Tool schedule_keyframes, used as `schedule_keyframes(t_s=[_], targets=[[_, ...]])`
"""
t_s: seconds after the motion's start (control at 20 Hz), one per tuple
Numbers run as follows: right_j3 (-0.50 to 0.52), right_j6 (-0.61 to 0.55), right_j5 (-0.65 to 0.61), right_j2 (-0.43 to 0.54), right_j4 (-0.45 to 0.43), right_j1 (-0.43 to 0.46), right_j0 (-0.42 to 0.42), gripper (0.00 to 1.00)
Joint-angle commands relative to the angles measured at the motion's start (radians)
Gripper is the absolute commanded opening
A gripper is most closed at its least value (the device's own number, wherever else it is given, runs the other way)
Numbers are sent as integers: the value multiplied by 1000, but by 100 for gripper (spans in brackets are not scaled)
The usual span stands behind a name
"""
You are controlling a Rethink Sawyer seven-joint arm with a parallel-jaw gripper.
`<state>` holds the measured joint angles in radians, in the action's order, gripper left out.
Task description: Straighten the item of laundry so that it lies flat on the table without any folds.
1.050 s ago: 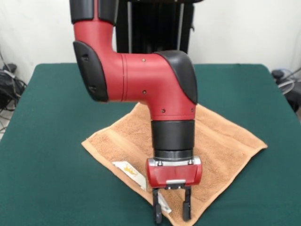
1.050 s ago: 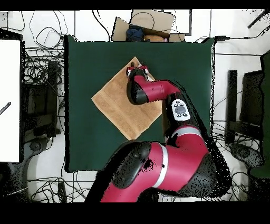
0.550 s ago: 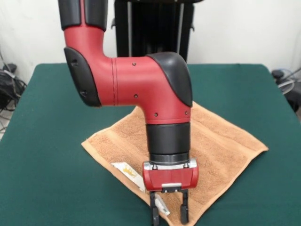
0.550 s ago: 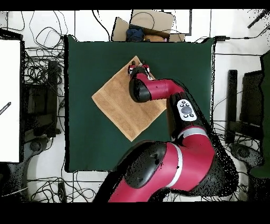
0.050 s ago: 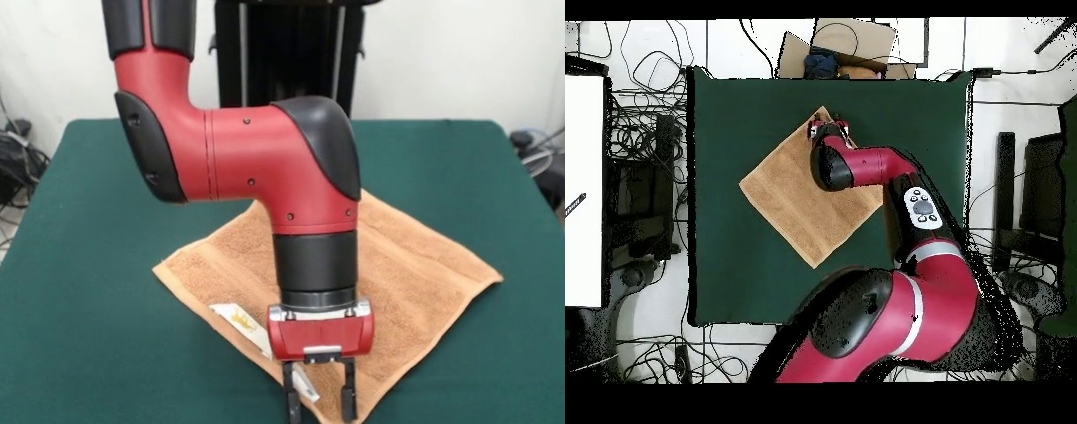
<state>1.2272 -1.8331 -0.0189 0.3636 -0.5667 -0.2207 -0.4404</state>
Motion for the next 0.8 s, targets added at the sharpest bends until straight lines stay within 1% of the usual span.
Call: schedule_keyframes(t_s=[0.05, 0.1, 0.3, 0.4, 0.45, 0.5, 0.55, 0.65, 0.8], targets=[[56, -13, -127, 56, 7, -55, 3, 100], [63, -8, -140, 58, 11, -69, -2, 100], [69, -30, -186, 26, 38, -129, 39, 100], [90, -73, -182, -41, 38, -163, 86, 100], [103, -105, -160, -90, 31, -169, 121, 100], [107, -114, -167, -109, 33, -185, 131, 100], [116, -129, -153, -129, 29, -183, 144, 100], [126, -135, -159, -144, 35, -195, 153, 100], [149, -159, -177, -196, 58, -226, 186, 100]])
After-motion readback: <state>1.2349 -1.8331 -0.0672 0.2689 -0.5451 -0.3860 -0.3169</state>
